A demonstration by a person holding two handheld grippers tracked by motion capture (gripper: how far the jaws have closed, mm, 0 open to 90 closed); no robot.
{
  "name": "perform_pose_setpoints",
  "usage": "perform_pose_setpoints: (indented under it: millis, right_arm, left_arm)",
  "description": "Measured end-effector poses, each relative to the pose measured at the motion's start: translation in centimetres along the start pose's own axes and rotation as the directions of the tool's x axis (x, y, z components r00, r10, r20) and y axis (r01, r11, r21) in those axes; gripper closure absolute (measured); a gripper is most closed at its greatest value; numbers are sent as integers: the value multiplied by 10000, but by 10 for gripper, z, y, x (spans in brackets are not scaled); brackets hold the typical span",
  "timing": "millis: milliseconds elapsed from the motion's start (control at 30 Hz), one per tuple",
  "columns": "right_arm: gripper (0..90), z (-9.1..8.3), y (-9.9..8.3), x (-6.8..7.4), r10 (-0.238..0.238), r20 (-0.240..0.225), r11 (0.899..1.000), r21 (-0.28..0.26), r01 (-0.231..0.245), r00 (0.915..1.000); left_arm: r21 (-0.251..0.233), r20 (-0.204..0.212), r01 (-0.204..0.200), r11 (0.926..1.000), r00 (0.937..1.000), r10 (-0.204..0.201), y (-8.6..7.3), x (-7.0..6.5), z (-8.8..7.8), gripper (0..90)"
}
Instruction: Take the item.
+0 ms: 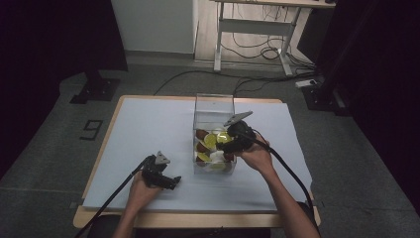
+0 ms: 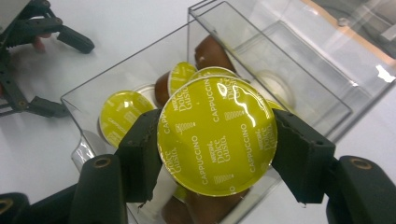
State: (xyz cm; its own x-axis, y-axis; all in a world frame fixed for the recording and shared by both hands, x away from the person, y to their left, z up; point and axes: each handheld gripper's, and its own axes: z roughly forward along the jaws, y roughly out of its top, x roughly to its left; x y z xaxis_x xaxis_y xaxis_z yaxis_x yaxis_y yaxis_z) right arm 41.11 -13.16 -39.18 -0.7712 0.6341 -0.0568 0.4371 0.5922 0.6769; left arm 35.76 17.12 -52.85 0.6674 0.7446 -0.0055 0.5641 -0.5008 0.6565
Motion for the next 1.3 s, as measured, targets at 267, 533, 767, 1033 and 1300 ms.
perform_pose_setpoints:
  millis: [267,533,767,1033,1300]
  right_arm:
    - [377,-16,-2,-10,154,326,9998,-106,-150,9994]
    - [377,-32,-17,-26,443,740,9988,-241,-426,9963]
    - [377,-37,-27,-33,651,946,9976,-286,-627,9934]
    - [377,-40,-36,-40,816,1188,9966,-203,-797,9896]
    - [377,-45,-48,-49,1028,1456,9947,-168,-1015,9840]
  left_arm:
    - [-1,-1,-1,10000,10000,1,0,0,0,0]
    - [1,5,3,10000,10000,-3,0,0,0,0]
    - [1,5,1,10000,10000,-1,0,0,0,0]
    - [1,8,3,10000,10000,-3,0,0,0,0]
    - [4,8,1,10000,10000,-1,0,0,0,0]
